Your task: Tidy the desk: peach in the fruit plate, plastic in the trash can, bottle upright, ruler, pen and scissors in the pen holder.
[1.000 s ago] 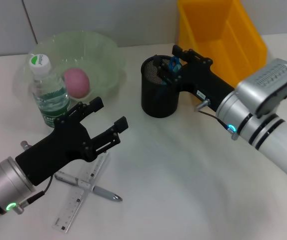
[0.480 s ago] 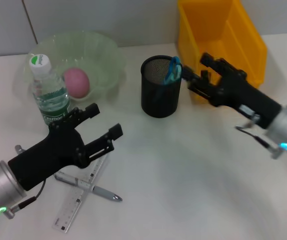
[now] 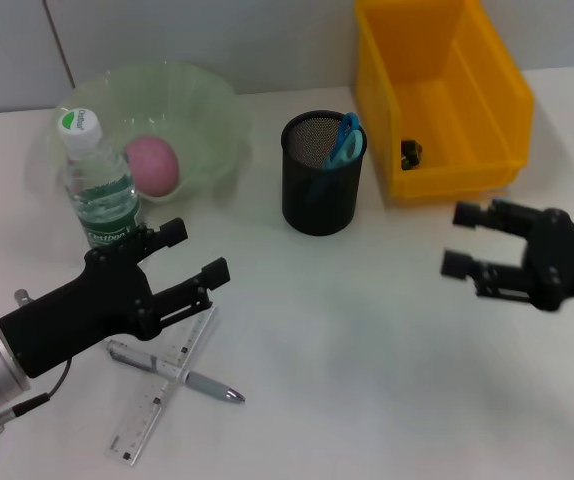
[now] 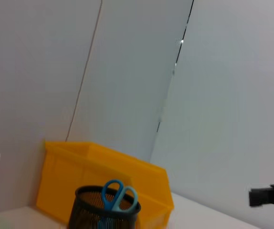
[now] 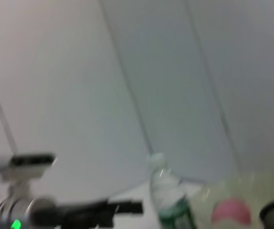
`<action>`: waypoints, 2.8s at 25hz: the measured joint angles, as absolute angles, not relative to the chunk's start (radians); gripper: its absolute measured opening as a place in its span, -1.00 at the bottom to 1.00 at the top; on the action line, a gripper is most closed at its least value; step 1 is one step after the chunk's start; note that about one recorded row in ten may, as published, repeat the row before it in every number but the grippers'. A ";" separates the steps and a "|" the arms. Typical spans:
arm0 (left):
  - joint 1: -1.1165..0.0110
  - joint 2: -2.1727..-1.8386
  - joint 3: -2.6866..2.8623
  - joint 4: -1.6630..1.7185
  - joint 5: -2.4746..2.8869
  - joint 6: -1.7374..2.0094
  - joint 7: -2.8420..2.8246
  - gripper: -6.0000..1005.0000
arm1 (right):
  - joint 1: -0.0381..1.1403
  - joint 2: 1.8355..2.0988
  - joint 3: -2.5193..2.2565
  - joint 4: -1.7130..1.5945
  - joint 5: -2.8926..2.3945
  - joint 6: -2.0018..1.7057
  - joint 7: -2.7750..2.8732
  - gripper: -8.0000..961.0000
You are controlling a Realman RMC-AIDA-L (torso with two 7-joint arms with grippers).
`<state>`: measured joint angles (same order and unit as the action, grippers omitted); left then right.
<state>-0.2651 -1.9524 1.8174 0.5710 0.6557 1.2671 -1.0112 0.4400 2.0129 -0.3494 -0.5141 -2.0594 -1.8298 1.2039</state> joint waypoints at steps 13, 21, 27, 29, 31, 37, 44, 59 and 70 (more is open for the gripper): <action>-0.270 -1.957 1.577 0.734 1.128 1.303 -1.311 0.62 | 0.438 1.982 -0.468 -0.630 -2.184 -1.847 1.312 0.62; -0.277 -1.994 1.453 1.063 1.559 1.302 -1.805 0.62 | 0.437 1.987 -0.470 -0.641 -2.194 -1.802 1.313 0.62; -0.286 -2.021 1.431 1.234 1.778 1.310 -2.045 0.62 | 0.444 1.987 -0.472 -0.647 -2.197 -1.792 1.315 0.62; -0.327 -2.051 1.428 1.402 2.029 1.355 -2.303 0.62 | 0.445 1.987 -0.472 -0.651 -2.199 -1.788 1.315 0.62; -0.388 -2.064 1.435 1.454 2.174 1.410 -2.449 0.62 | 0.446 1.987 -0.472 -0.657 -2.205 -1.781 1.315 0.62; -0.557 -2.067 1.522 1.446 2.426 1.479 -2.738 0.61 | 0.447 1.987 -0.474 -0.664 -2.219 -1.768 1.312 0.62; -0.705 -2.079 1.582 1.276 2.518 1.480 -2.875 0.61 | 0.453 1.988 -0.483 -0.669 -2.239 -1.739 1.308 0.62; -0.733 -2.080 1.641 1.154 2.544 1.395 -2.879 0.60 | 0.462 1.993 -0.483 -0.690 -2.246 -1.747 1.313 0.62; -0.731 -2.080 1.683 1.107 2.571 1.341 -2.878 0.59 | 0.459 2.001 -0.483 -0.696 -2.246 -1.745 1.323 0.62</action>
<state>-0.7310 -2.0800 1.6827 1.1069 2.5710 1.3411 -2.8783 0.4588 2.0005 -0.4831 -0.6965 -2.2458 -1.7448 1.3229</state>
